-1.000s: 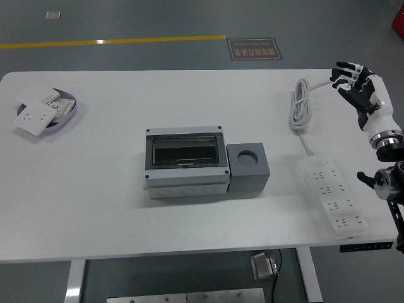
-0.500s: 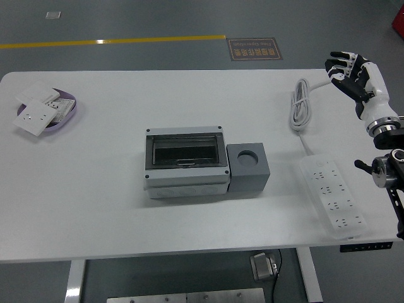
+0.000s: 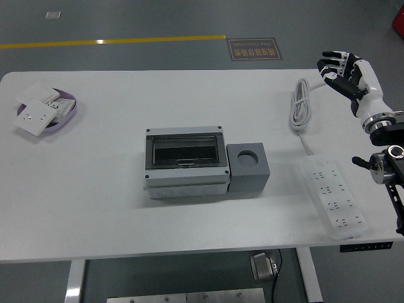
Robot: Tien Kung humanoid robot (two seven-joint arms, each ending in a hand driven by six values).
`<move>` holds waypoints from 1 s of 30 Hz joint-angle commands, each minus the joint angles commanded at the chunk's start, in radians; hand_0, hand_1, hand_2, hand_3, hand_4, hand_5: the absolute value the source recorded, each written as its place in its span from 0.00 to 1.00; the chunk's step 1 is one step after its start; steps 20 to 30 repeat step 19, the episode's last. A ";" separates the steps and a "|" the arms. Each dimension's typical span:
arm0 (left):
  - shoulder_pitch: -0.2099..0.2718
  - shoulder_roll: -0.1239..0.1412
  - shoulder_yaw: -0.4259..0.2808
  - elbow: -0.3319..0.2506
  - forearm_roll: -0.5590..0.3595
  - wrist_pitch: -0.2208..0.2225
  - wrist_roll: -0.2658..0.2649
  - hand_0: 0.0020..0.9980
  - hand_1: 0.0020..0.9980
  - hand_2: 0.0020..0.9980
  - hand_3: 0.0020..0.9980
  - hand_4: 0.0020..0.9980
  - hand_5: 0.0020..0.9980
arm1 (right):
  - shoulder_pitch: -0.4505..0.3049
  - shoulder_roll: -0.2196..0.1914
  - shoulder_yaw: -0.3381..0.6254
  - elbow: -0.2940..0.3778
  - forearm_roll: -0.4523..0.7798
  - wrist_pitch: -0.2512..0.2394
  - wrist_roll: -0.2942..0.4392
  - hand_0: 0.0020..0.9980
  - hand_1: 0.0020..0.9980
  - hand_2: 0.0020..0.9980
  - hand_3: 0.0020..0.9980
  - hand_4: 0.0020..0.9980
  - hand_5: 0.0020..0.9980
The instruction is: Pick up the cylinder from the cube,place it in the box,flap close box
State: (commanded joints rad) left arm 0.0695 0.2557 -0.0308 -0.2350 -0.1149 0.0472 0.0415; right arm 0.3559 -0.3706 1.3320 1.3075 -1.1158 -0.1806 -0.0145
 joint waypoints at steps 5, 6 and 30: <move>0.000 0.000 -0.002 0.002 0.001 0.000 0.000 0.57 0.61 0.58 0.60 0.71 0.20 | -0.002 -0.002 0.002 -0.001 0.006 0.003 0.007 0.71 0.67 0.67 0.67 0.67 0.24; 0.000 0.000 -0.002 0.002 0.001 0.000 0.000 0.57 0.61 0.58 0.60 0.71 0.20 | -0.003 -0.003 0.003 -0.001 0.007 0.003 0.009 0.71 0.67 0.67 0.67 0.67 0.24; 0.001 -0.003 0.014 0.004 -0.015 0.001 -0.001 0.57 0.61 0.58 0.60 0.71 0.20 | -0.009 -0.007 0.005 -0.005 0.027 0.000 0.033 0.71 0.67 0.67 0.67 0.67 0.24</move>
